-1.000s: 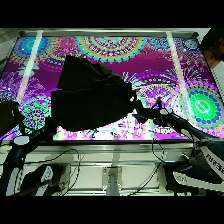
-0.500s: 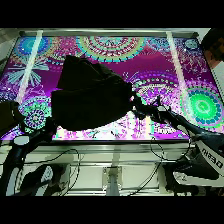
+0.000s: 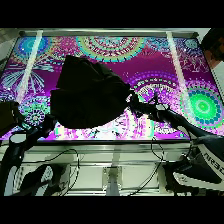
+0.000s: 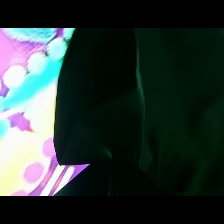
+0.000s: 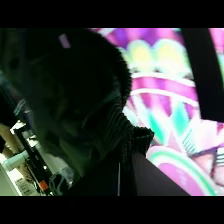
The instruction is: Fold the clothes and pants, and hang the long-sleeved shirts on hangers.
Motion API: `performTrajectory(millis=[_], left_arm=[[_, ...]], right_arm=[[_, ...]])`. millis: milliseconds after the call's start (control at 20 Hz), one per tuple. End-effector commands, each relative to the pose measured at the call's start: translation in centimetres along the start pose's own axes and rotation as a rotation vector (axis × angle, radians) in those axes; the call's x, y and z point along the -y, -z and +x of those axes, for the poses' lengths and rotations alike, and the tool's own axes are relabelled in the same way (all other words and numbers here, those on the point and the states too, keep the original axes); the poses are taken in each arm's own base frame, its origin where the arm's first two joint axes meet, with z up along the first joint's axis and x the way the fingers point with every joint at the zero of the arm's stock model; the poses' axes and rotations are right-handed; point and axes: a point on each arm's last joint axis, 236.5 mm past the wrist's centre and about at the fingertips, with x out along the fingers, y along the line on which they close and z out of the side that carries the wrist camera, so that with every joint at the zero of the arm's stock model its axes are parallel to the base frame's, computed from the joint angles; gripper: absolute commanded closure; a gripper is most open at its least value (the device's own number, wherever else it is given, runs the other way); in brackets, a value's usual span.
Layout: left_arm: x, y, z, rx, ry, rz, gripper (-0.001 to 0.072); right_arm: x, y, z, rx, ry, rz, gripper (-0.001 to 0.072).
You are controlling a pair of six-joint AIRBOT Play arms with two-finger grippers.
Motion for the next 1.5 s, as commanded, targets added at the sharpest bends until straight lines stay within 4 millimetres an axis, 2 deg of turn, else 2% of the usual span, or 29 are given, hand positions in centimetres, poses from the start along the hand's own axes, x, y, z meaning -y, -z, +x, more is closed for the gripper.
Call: performTrajectory(millis=[0,100,200,300,400,550,650,800,950,1100,1150,1200,1350,1450], left_arm=[[4.3,-3.8,-1.4,0.082,0.072,0.141,0.0704],[8.5,-5.8,-2.7,0.132,0.136,0.232,0.0705],[13.7,-6.7,-3.8,0.157,0.218,0.315,0.0705],[19.4,-7.5,-4.4,0.194,0.304,0.388,0.0705],[25.6,-8.4,-4.7,0.246,0.391,0.443,0.0705],[34.7,-10.8,-4.2,0.347,0.506,0.478,0.0705],[39.4,-11.7,-2.3,0.348,0.557,0.495,0.0705],[45.3,-13.1,0.3,0.350,0.655,0.452,0.0706],[50.1,-15.1,0.3,0.398,0.757,0.433,0.0707],[53.5,-17.8,-2.5,0.484,0.873,0.355,0.0707],[53.6,-19.1,-3.5,0.530,0.888,0.299,0.0708],[53.6,-19.6,-4.0,0.533,0.896,0.281,0.0708],[53.6,-18.3,-4.1,0.460,0.902,0.342,0.0707],[53.5,-17.2,-3.8,0.447,0.889,0.441,0.0706]], right_arm=[[-4.0,-1.0,-2.9,0.065,-0.099,-0.049,0.0696],[-5.9,-1.6,-4.6,0.092,-0.149,-0.067,0.0696],[-8.1,-2.1,-5.5,0.114,-0.188,-0.099,0.0696],[-11.6,-3.1,-6.6,0.161,-0.244,-0.159,0.0697],[-16.3,-5.7,-9.0,0.267,-0.316,-0.242,0.0697],[-21.7,-11.7,-13.3,0.484,-0.376,-0.368,0.0697],[-23.9,-15.2,-14.9,0.564,-0.388,-0.399,0.0697],[-25.8,-19.0,-14.5,0.608,-0.400,-0.391,0.0696],[-28.9,-21.3,-13.2,0.638,-0.439,-0.402,0.0696],[-32.6,-23.6,-13.5,0.724,-0.513,-0.407,0.0696],[-34.0,-24.2,-14.0,0.758,-0.545,-0.408,0.0696],[-35.3,-24.6,-14.8,0.785,-0.578,-0.413,0.0696],[-38.4,-24.3,-16.9,0.813,-0.646,-0.446,0.0695],[-38.6,-24.0,-17.1,0.790,-0.646,-0.462,0.0694]])
